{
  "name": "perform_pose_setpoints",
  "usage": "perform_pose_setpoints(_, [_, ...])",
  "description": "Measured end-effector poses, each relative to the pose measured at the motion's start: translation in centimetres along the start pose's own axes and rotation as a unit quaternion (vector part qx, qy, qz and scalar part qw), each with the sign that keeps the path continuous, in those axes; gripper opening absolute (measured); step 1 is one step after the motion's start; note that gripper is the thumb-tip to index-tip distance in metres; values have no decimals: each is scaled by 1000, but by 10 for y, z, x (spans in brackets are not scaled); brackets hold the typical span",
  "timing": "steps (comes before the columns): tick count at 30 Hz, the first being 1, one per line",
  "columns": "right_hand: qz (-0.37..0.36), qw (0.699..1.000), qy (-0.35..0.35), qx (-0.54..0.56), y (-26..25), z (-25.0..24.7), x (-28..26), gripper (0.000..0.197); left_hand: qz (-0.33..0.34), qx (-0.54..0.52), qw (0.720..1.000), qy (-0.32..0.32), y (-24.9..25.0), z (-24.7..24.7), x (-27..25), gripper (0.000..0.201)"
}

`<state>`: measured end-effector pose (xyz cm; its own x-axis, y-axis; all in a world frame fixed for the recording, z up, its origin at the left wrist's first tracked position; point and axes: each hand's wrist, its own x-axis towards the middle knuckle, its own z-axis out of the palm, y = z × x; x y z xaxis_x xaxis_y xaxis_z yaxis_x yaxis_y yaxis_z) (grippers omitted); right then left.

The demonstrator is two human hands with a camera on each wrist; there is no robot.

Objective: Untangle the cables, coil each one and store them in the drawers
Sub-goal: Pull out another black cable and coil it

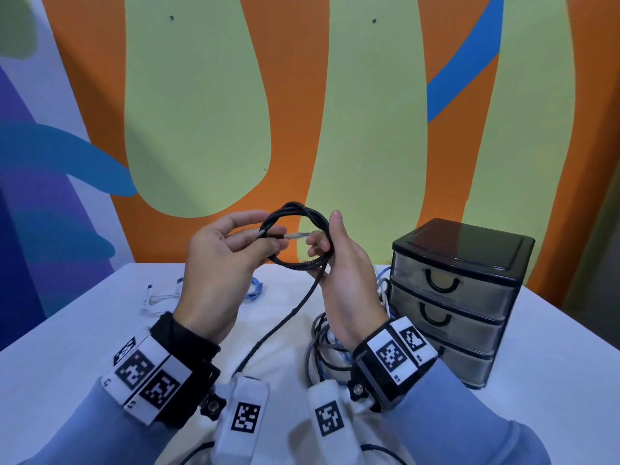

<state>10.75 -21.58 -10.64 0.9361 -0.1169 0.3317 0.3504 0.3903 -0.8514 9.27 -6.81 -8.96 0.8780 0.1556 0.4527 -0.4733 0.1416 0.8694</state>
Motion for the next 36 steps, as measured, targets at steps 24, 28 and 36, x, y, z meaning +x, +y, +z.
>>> perform_pose_setpoints(24, [124, 980, -144, 53, -14, -8, 3, 33, -8, 16, 992, -122, -4, 1, 0, 37])
perform_pose_setpoints(28, [95, 986, -122, 57, -11, -9, 5, 23, -42, -12, 993, -109, 1, 0, 0, 54])
perform_pose_setpoints(36, [72, 988, -99, 98, -12, -14, 8, 26, -64, 10, 993, -98, -4, -7, 4, 70])
